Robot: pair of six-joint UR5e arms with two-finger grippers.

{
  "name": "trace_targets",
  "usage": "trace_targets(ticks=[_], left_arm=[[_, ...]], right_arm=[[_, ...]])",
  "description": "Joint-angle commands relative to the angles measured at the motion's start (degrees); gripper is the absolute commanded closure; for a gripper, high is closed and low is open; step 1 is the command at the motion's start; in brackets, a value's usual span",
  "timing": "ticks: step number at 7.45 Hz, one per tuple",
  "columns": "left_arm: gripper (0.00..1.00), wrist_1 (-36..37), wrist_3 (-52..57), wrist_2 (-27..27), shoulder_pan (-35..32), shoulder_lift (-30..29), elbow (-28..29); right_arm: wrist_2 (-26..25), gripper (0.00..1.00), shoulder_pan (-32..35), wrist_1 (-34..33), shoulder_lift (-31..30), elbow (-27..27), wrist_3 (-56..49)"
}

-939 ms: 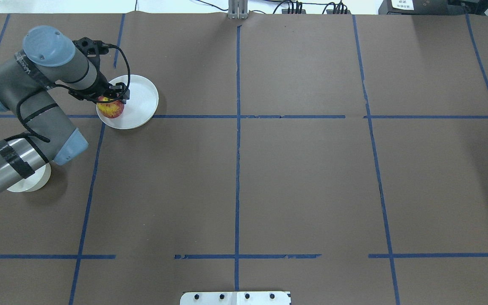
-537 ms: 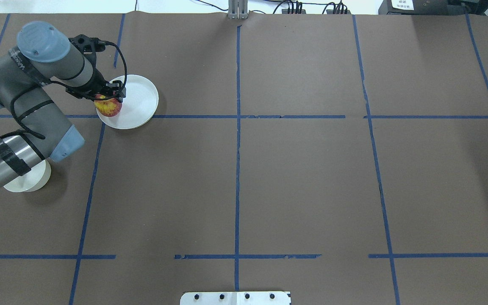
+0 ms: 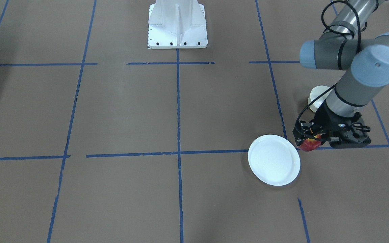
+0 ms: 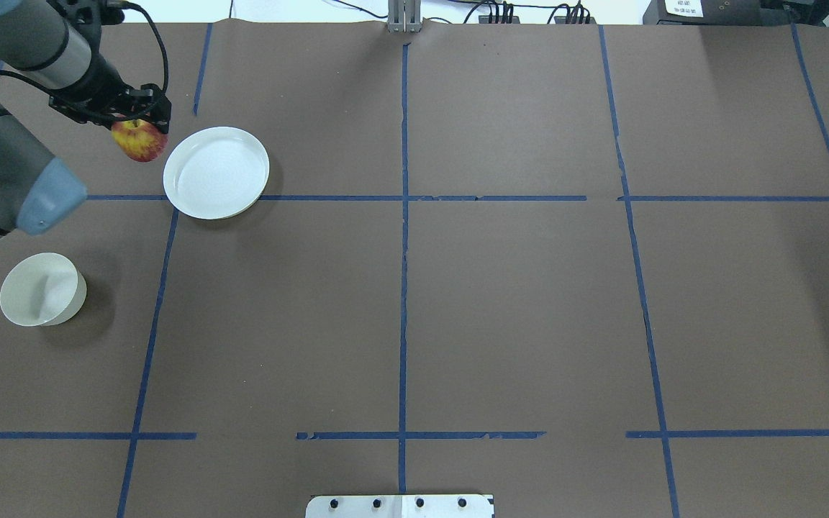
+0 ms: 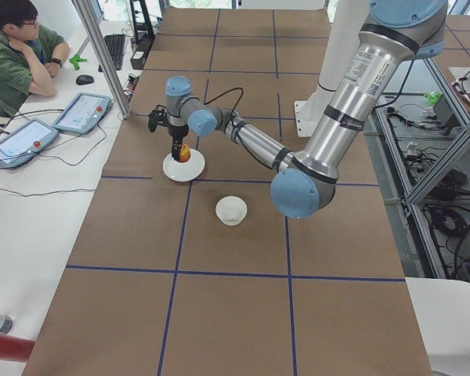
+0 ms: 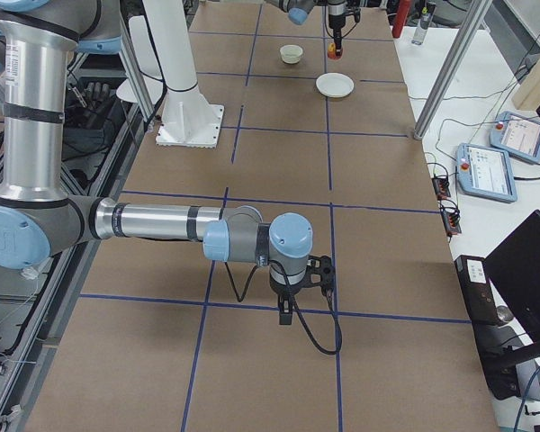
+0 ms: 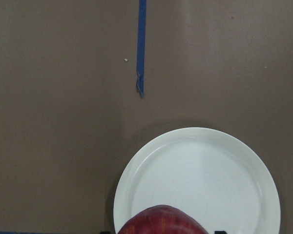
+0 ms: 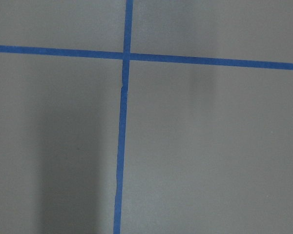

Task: Move apple from plate to bowl
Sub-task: 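Lift the apple with the left gripper and carry it toward the white bowl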

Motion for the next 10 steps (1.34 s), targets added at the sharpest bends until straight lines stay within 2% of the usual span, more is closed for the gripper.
trace_targets(ticks=[1, 2, 3, 4, 5, 7, 10], left_arm=[[0.36, 2.7, 5.5, -0.2, -3.8, 12.4, -13.6], [0.38, 1.4, 9.1, -0.2, -4.1, 19.5, -16.5], [0.39, -4.7, 10.6, -0.2, -4.5, 26.8, -17.6], [0.39, -15.2, 10.0, -0.2, -4.5, 33.3, -16.6], [0.38, -22.0, 7.5, -0.1, -4.5, 36.3, -13.9], [0.39, -30.2, -3.9, 0.2, -2.8, 35.1, -8.6], [0.39, -31.7, -10.0, 0.9, 3.5, 33.1, -6.3]], right_arm=[[0.0, 0.00, 0.0, 0.0, 0.0, 0.0, 0.0], [0.0, 0.00, 0.0, 0.0, 0.0, 0.0, 0.0], [0.0, 0.00, 0.0, 0.0, 0.0, 0.0, 0.0], [0.0, 0.00, 0.0, 0.0, 0.0, 0.0, 0.0], [0.0, 0.00, 0.0, 0.0, 0.0, 0.0, 0.0], [0.0, 0.00, 0.0, 0.0, 0.0, 0.0, 0.0], [0.0, 0.00, 0.0, 0.0, 0.0, 0.0, 0.0]])
